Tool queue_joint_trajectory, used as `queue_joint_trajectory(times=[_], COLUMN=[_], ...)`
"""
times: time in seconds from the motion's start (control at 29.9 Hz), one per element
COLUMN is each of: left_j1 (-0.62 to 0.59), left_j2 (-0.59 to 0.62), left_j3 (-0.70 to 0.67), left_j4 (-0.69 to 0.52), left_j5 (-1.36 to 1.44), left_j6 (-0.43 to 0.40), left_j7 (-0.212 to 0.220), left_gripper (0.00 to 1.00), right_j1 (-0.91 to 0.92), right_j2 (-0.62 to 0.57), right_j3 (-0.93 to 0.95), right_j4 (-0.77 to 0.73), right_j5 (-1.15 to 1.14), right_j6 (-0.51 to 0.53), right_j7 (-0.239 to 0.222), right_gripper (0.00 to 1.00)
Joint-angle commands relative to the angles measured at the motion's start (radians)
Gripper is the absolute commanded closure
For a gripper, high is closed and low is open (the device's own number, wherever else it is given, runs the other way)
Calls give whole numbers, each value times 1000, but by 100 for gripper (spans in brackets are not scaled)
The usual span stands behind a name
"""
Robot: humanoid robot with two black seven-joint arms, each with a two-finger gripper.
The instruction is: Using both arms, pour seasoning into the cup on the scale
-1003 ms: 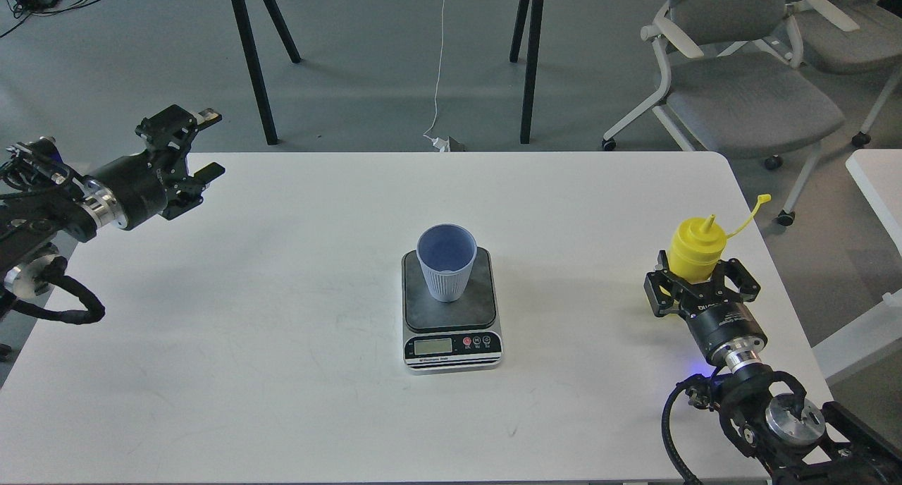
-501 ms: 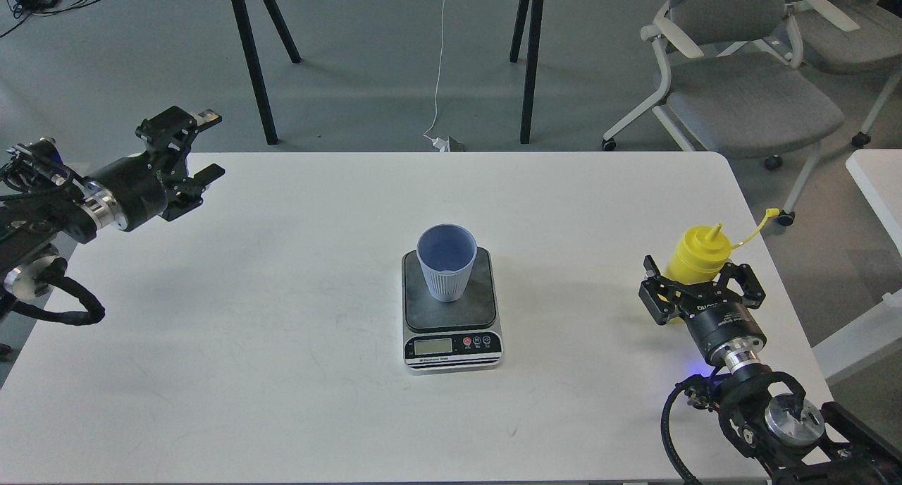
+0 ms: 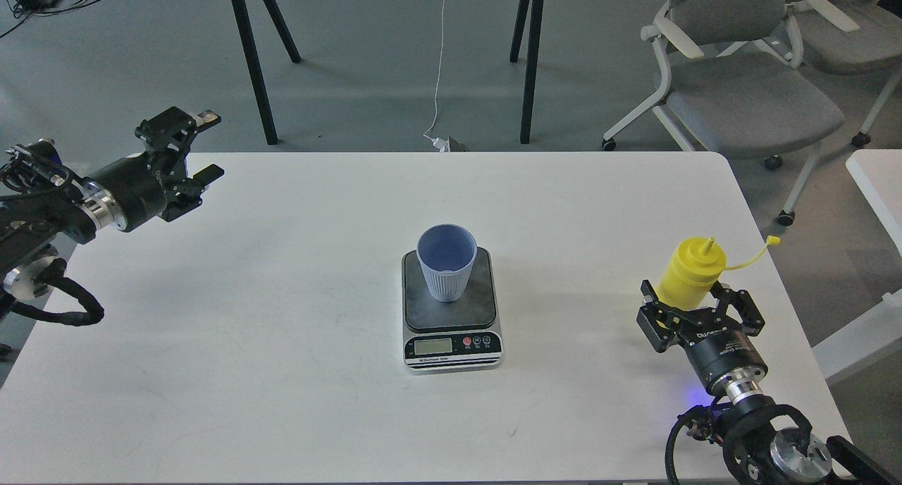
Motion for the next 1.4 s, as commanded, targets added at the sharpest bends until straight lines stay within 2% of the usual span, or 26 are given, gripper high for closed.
queue_joint_trajectory(times=[0.0,0.64,0.87,1.14,1.37], left_j1=[0,0,2,0,-1], left_j2=[0,-2,-2,-3,-25], left_j3=[0,0,2,-3,-6], left_j4=[0,0,0,0,0], left_j5=[0,0,0,-2,-2], left_j6=[0,0,0,0,0], left_j7=[0,0,0,0,0], left_gripper=[0,0,0,0,0], right_j1=[-31,-175,-280,-452,-562], right_j2=[-15,-79,-133,-309,-429], right_j3=[6,41,46,121,297], right_j4=[30,131,238,471,482], right_j5=[0,-2,-2,-6,-8], right_j6=[0,0,0,0,0], right_j7=[2,3,5,51,65], right_gripper=[1,1,1,1,1])
